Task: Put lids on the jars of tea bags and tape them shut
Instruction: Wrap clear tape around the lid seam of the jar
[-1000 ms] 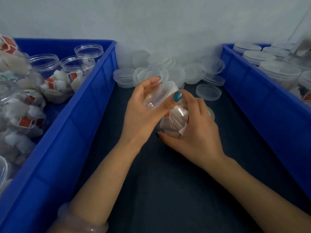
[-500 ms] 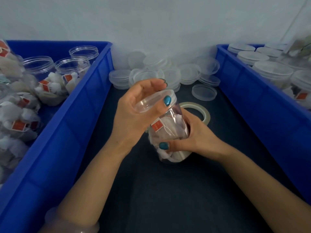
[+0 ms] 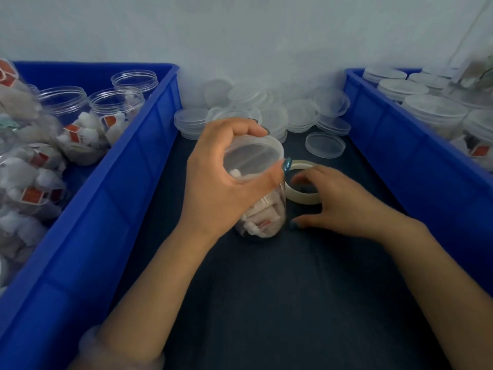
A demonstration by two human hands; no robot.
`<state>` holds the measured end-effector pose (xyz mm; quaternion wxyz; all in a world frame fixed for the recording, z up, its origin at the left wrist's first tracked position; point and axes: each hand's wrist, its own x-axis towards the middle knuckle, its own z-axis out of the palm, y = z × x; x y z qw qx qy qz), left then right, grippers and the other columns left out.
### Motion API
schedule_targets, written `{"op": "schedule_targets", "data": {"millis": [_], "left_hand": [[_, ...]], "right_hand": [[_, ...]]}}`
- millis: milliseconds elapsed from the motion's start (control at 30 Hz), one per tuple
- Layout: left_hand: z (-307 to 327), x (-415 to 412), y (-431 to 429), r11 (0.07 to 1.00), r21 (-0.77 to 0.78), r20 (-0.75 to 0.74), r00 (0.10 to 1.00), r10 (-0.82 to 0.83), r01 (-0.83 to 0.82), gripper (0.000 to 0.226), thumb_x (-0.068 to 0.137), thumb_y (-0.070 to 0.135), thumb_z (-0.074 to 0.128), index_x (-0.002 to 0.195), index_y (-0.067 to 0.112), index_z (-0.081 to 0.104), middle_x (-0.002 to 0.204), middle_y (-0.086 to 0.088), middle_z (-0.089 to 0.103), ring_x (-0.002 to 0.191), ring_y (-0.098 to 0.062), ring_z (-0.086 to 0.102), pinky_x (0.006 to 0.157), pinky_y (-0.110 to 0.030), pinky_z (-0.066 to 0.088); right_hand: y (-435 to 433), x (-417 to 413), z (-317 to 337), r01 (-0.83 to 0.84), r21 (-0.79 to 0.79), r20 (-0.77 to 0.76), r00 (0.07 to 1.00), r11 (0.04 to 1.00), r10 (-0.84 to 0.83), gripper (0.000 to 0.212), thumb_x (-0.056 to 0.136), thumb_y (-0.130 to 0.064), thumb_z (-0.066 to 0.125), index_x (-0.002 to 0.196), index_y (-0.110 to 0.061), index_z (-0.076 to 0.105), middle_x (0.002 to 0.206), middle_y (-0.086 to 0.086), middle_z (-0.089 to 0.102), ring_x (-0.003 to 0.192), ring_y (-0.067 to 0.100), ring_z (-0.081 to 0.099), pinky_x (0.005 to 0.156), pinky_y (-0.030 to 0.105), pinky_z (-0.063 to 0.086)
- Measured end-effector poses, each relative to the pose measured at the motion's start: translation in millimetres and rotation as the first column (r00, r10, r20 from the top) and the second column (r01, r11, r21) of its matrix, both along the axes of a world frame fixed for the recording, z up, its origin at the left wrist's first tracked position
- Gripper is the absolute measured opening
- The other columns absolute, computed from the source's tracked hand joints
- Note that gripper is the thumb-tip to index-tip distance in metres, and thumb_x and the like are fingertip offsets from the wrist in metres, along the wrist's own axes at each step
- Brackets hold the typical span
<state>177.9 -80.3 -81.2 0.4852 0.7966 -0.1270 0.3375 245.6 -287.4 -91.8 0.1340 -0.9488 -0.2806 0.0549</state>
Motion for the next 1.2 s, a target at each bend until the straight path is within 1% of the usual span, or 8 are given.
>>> {"op": "schedule_targets", "data": {"millis": [167, 367, 467, 533, 633, 733, 800, 1200], "left_hand": [[-5, -1, -7, 0.961, 0.258, 0.029, 0.995, 0.099, -0.103, 0.050, 0.080, 0.050, 0.076, 0.115, 0.016, 0.066, 0.126, 0.000, 0.057, 0.121, -0.013, 0.054, 0.095, -0.026, 0.047], [-7, 1, -7, 0.872, 0.446, 0.106, 0.979, 0.172, -0.202, 0.052, 0.088, 0.053, 0.065, 0.124, 0.016, 0.065, 0.132, -0.006, 0.056, 0.122, -0.022, 0.054, 0.094, -0.036, 0.050], [-7, -1, -9, 0.796, 0.529, 0.197, 0.955, 0.221, -0.293, 0.048, 0.093, 0.051, 0.059, 0.125, 0.015, 0.066, 0.131, -0.008, 0.058, 0.122, -0.024, 0.055, 0.100, -0.035, 0.042], [-7, -2, -12, 0.748, 0.565, 0.297, 0.932, 0.208, -0.347, 0.039, 0.098, 0.040, 0.059, 0.126, 0.014, 0.066, 0.129, -0.008, 0.062, 0.121, -0.027, 0.057, 0.105, -0.036, 0.039], [-9, -6, -23, 0.727, 0.552, 0.405, 0.894, 0.195, -0.408, 0.038, 0.099, 0.021, 0.060, 0.135, 0.009, 0.061, 0.133, -0.009, 0.062, 0.124, -0.026, 0.057, 0.111, -0.039, 0.040], [-11, -9, -33, 0.772, 0.508, 0.424, 0.891, 0.161, -0.381, 0.051, 0.096, 0.007, 0.062, 0.144, 0.001, 0.047, 0.142, -0.013, 0.057, 0.131, -0.024, 0.054, 0.114, -0.038, 0.039], [-11, -10, -34, 0.799, 0.503, 0.401, 0.908, 0.122, -0.330, 0.054, 0.097, 0.007, 0.060, 0.146, 0.001, 0.040, 0.147, -0.015, 0.052, 0.136, -0.024, 0.051, 0.115, -0.038, 0.038], [-10, -14, -37, 0.808, 0.459, 0.467, 0.874, 0.135, -0.370, 0.035, 0.102, 0.009, 0.055, 0.135, -0.001, 0.058, 0.137, -0.014, 0.060, 0.126, -0.024, 0.060, 0.107, -0.039, 0.046]], "right_hand": [[-3, 7, -9, 0.049, -0.179, 0.192, 0.981, 0.983, -0.014, 0.022, 0.094, -0.049, 0.058, 0.101, -0.032, 0.047, 0.106, -0.012, 0.050, 0.092, 0.007, 0.037, 0.080, 0.031, 0.034], [6, 0, -19, 0.076, -0.157, 0.238, 0.971, 0.985, -0.037, 0.036, 0.100, -0.047, 0.024, 0.083, -0.019, 0.041, 0.077, -0.006, 0.051, 0.065, 0.016, 0.043, 0.078, 0.039, 0.035], [10, 0, -15, 0.221, 0.270, 0.061, 0.967, 0.937, -0.246, 0.034, 0.102, -0.045, 0.029, 0.090, -0.015, 0.041, 0.079, 0.009, 0.060, 0.070, 0.030, 0.056, 0.074, 0.052, 0.048], [10, -2, -10, 0.246, 0.621, -0.004, 0.951, 0.744, -0.310, 0.033, 0.103, -0.045, 0.034, 0.088, -0.017, 0.042, 0.073, 0.007, 0.057, 0.065, 0.026, 0.054, 0.066, 0.056, 0.048], [13, -13, -3, -0.033, 0.735, 0.347, 0.877, 0.677, -0.333, 0.037, 0.103, -0.051, 0.034, 0.090, -0.019, 0.047, 0.062, -0.004, 0.048, 0.052, 0.017, 0.045, 0.050, 0.042, 0.039], [18, -24, -2, -0.314, 0.534, 0.724, 0.649, 0.785, -0.234, 0.039, 0.105, -0.037, 0.040, 0.078, -0.011, 0.052, 0.061, -0.008, 0.039, 0.048, 0.014, 0.037, 0.051, 0.032, 0.031], [22, -26, -5, -0.392, 0.453, 0.801, 0.573, 0.801, -0.172, 0.040, 0.104, -0.029, 0.045, 0.071, -0.007, 0.053, 0.060, -0.008, 0.038, 0.047, 0.012, 0.034, 0.054, 0.029, 0.030], [30, -34, -7, -0.290, 0.656, 0.598, 0.763, 0.697, -0.244, 0.040, 0.103, -0.026, 0.037, 0.084, 0.002, 0.057, 0.059, 0.006, 0.051, 0.047, 0.023, 0.046, 0.046, 0.046, 0.040]]}}
